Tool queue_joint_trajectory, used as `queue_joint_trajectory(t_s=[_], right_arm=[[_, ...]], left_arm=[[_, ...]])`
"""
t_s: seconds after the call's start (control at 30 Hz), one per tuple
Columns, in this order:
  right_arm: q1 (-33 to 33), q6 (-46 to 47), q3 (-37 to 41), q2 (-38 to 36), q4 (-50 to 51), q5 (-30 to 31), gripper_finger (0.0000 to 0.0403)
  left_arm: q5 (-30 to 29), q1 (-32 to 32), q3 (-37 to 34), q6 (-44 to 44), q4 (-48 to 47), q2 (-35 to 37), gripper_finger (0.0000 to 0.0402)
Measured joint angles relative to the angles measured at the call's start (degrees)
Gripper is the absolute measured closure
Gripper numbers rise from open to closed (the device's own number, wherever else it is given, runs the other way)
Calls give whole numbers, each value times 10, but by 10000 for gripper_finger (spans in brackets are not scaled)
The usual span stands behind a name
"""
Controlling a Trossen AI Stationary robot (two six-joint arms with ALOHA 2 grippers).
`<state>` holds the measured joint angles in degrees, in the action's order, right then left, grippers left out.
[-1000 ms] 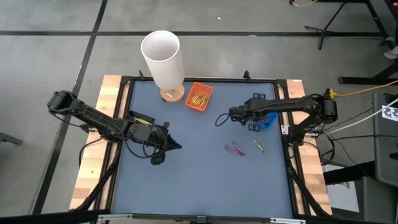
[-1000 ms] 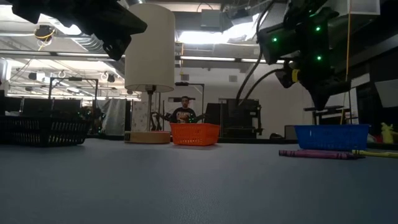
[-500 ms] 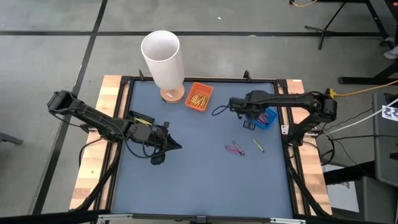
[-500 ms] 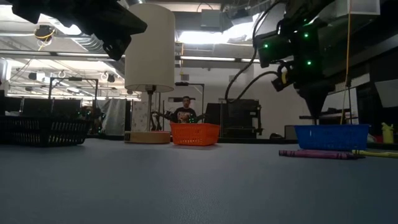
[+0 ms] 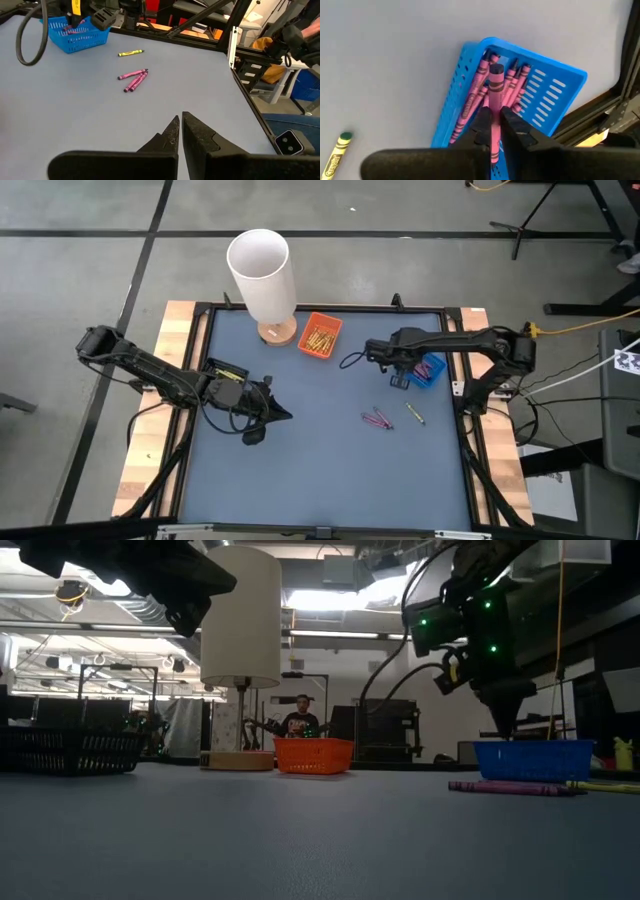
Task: Sort crayons
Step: Put the violet crayon into the blue basket
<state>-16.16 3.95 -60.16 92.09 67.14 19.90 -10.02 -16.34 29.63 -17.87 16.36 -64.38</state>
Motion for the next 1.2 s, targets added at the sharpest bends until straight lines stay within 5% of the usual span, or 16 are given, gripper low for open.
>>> queue_joint_trajectory(t_s=[0.33,0.77,1.07,1.2], right_arm=[[0,-13,0,36,0,-5,384],[1,-44,0,37,-1,-174,384],[0,-43,0,37,-2,-173,380],[0,-32,0,37,-1,-140,344]], left_arm=[[0,0,0,0,0,0,395],[0,0,0,0,0,0,395],[0,0,0,0,0,0,395],[0,0,0,0,0,0,395]])
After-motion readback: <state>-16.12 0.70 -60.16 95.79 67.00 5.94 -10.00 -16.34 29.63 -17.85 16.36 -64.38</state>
